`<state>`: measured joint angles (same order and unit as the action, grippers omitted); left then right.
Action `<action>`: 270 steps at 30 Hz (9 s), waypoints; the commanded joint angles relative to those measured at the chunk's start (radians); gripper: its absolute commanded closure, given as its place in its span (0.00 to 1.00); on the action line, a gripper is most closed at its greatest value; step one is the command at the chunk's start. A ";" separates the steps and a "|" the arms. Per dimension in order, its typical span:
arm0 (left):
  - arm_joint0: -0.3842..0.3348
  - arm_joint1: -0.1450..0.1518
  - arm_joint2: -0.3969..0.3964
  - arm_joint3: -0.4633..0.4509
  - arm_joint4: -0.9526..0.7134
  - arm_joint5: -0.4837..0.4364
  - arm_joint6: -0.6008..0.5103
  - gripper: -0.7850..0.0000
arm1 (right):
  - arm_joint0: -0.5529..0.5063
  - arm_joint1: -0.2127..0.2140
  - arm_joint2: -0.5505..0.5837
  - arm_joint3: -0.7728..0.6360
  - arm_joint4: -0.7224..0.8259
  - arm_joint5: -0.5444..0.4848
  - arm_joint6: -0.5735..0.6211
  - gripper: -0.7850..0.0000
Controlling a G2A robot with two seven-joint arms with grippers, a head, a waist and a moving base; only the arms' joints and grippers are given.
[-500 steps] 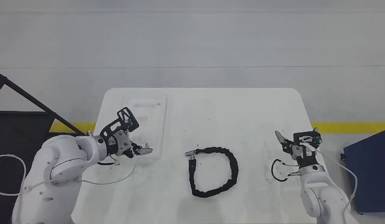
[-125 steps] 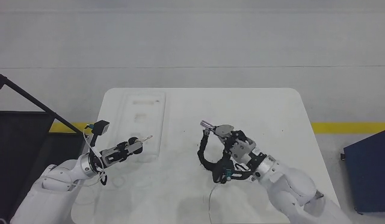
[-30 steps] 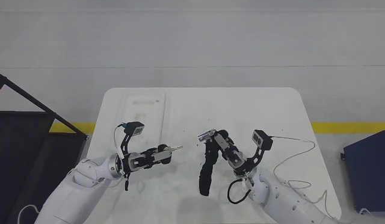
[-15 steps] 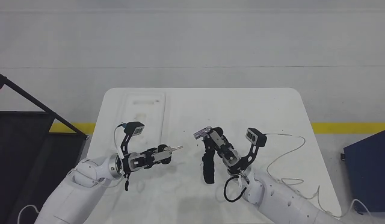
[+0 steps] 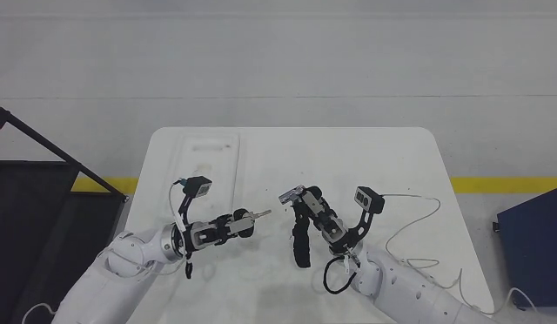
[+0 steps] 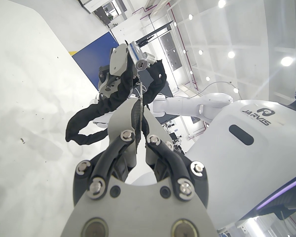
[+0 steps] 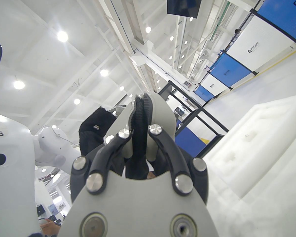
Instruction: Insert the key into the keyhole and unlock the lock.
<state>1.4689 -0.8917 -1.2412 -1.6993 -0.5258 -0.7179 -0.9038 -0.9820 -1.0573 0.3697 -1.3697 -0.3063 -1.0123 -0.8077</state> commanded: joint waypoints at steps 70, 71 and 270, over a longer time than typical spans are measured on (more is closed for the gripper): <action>0.021 -0.027 -0.057 -0.133 0.166 0.199 0.104 1.00 | 0.000 0.000 0.000 0.000 0.000 0.000 0.000 1.00; 0.023 -0.028 -0.058 -0.136 0.172 0.202 0.107 1.00 | 0.000 0.000 0.000 0.000 0.000 0.000 0.000 1.00; 0.279 -0.101 0.221 -0.421 0.886 0.466 0.679 1.00 | -0.312 0.003 0.452 -0.187 0.017 0.219 0.351 1.00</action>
<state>1.7482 -0.9927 -1.0207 -2.1204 0.3597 -0.2519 -0.2252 -1.2944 -1.0540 0.8214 -1.5568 -0.2895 -0.7934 -0.4569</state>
